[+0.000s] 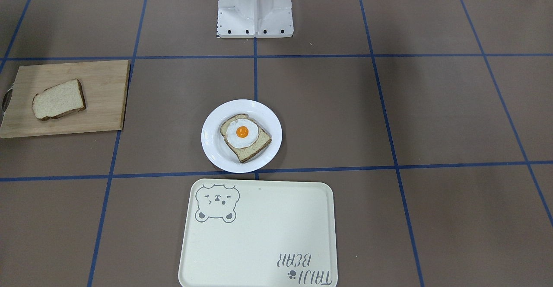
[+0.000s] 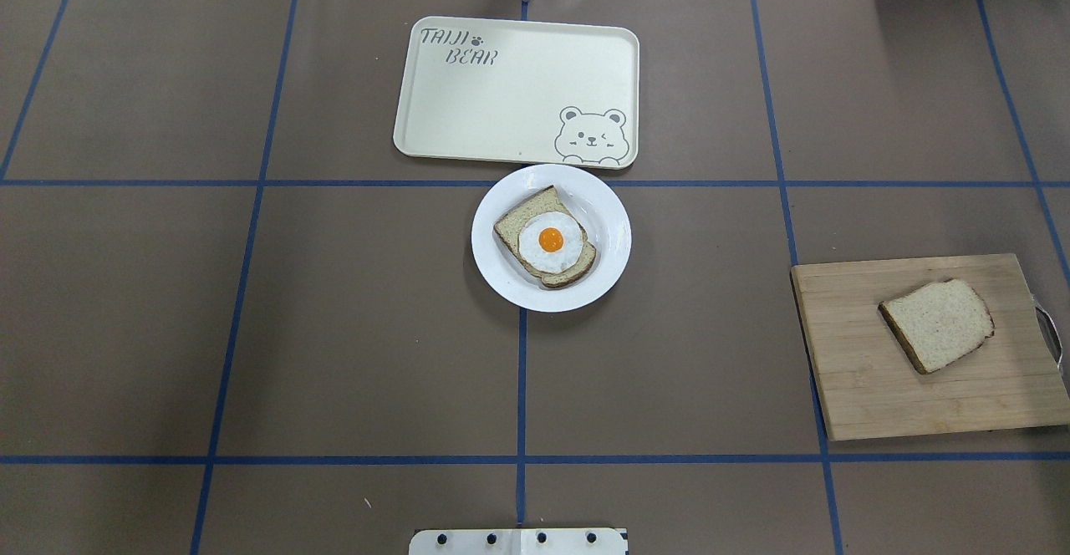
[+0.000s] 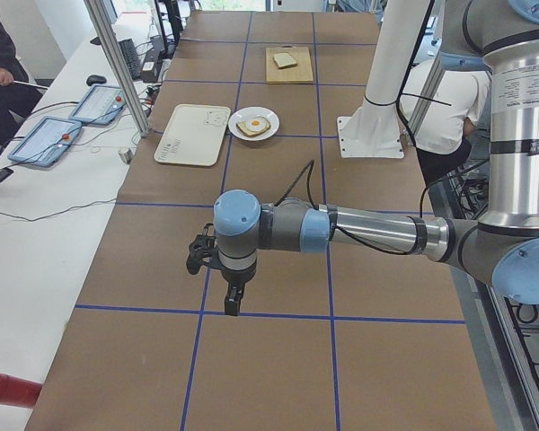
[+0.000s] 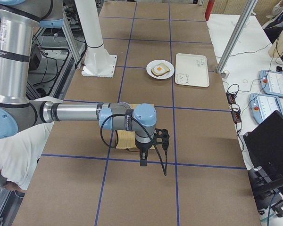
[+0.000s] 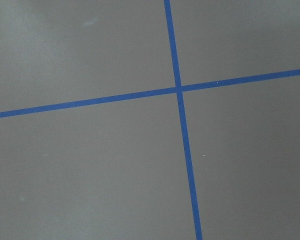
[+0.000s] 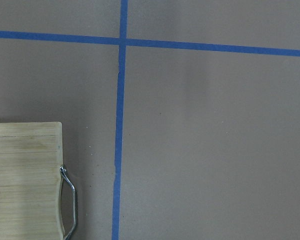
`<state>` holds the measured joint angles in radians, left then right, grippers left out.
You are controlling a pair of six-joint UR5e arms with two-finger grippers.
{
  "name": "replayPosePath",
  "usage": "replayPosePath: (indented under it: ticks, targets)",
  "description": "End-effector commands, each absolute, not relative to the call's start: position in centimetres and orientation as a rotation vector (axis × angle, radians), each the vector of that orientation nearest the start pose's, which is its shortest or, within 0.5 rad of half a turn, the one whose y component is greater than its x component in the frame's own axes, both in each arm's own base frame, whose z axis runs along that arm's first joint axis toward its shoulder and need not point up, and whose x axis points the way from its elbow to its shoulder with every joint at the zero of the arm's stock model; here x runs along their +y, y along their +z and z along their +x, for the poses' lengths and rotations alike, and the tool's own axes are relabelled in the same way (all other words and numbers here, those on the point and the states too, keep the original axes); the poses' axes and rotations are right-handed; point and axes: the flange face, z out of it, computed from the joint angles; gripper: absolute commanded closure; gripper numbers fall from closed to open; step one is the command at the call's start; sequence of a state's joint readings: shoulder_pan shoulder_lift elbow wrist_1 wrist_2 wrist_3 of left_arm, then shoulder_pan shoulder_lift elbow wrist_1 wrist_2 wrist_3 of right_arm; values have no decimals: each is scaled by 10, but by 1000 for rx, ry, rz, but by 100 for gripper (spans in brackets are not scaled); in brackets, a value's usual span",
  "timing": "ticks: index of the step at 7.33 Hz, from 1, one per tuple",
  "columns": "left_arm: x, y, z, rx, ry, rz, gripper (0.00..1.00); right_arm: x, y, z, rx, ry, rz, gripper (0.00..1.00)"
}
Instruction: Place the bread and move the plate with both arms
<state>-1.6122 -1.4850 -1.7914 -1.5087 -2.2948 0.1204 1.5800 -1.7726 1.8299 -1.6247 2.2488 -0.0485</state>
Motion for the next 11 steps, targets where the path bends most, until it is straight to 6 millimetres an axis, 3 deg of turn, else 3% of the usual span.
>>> replayPosePath:
  ticks: [1, 2, 4, 5, 6, 8, 9, 11]
  targets:
    - [-454, 588, -86, 714, 112, 152, 1, -406, 625, 75, -676, -45, 41, 0]
    - [-454, 580, -86, 712, 119, 168, 1, -409, 623, 75, -675, -47, 47, 0]
    - [-470, 550, -86, 695, 176, 330, 1, -436, 587, 73, -700, -99, 220, 0]
    - [-482, 545, -86, 674, 219, 447, 1, -435, 586, 71, -718, -125, 278, 0]
    - [-519, 547, -86, 677, 242, 510, 1, -423, 589, 69, -749, -133, 292, 0]
    - [-520, 554, -85, 681, 249, 512, 1, -417, 588, 60, -791, -129, 367, 0]
    - [-519, 552, -84, 699, 257, 524, 1, -419, 583, 37, -856, -34, 292, 0]
    - [-516, 555, -83, 701, 259, 527, 1, -422, 564, -38, -934, 57, 227, 0]
